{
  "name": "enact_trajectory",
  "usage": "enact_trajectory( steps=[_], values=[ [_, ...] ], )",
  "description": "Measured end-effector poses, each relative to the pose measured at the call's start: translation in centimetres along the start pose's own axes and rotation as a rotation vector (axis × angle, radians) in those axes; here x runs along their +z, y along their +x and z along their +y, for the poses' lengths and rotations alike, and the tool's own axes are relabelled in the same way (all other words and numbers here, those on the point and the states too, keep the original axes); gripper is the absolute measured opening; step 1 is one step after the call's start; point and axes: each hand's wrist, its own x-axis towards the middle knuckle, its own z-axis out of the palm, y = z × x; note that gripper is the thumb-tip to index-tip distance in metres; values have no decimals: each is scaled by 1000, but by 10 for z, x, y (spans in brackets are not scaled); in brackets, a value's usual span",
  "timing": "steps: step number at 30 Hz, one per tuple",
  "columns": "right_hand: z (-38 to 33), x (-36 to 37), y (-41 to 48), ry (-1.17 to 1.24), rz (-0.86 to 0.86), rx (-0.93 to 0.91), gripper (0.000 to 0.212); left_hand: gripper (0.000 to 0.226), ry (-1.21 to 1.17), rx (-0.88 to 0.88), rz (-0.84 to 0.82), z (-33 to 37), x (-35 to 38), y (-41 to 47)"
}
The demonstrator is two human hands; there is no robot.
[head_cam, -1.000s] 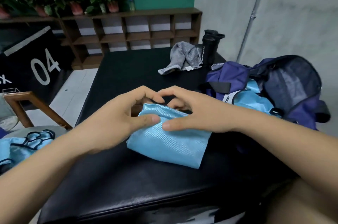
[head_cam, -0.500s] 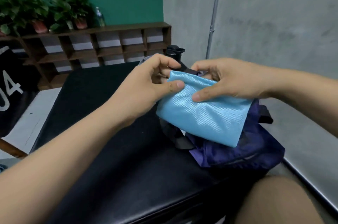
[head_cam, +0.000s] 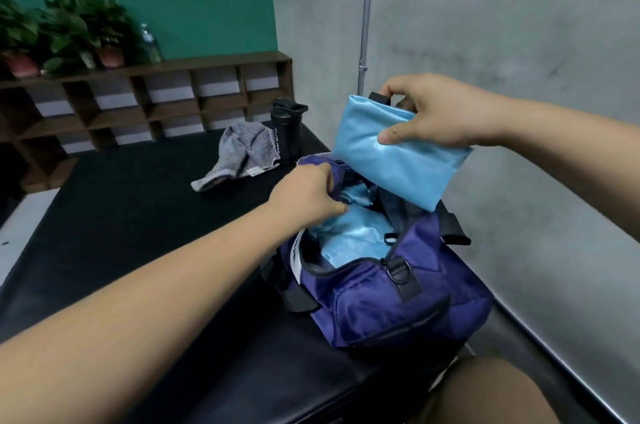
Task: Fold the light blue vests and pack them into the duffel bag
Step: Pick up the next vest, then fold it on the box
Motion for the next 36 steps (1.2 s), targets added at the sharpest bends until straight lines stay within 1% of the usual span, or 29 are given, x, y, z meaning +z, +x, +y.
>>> enact_trajectory(
  steps=[3, 5, 7, 9, 11, 15, 18, 23, 27, 31, 32, 34, 36],
  values=[
    [8, 7, 14, -67, 14, -30, 35, 28, 107, -4, -7, 0, 8, 8],
    [13, 14, 24, -104, -4, -56, 38, 15, 129, -27, 7, -4, 6, 11],
    [19, 22, 31, -137, -29, -68, 41, 17, 113, -72, 37, -12, 0, 15],
    [23, 32, 36, -174, -54, -97, 41, 23, 37, -125, 82, -22, -8, 19],
    [23, 45, 39, -215, -87, -147, 40, 28, -94, -195, 121, -33, -15, 22],
    [23, 80, 45, -235, -193, -221, 40, 22, -373, -332, 221, -44, -22, 22],
    [28, 107, 50, -252, -227, -243, 40, 19, -501, -367, 255, -47, -27, 20],
    [35, 142, 65, -287, -137, -317, 41, 14, -528, -332, 267, -46, -30, 14],
    [45, 156, 78, -325, -43, -392, 41, 13, -522, -310, 258, -44, -32, 13],
    [51, 171, 83, -422, 34, -417, 48, 13, -487, -288, 257, -44, -33, 12],
    [52, 175, 84, -461, 54, -404, 44, 13, -481, -286, 257, -44, -33, 11],
    [54, 181, 85, -542, 96, -382, 29, 14, -482, -284, 258, -43, -33, 11],
    [55, 184, 86, -615, 129, -384, 23, 14, -481, -277, 260, -42, -33, 10]
  ],
)
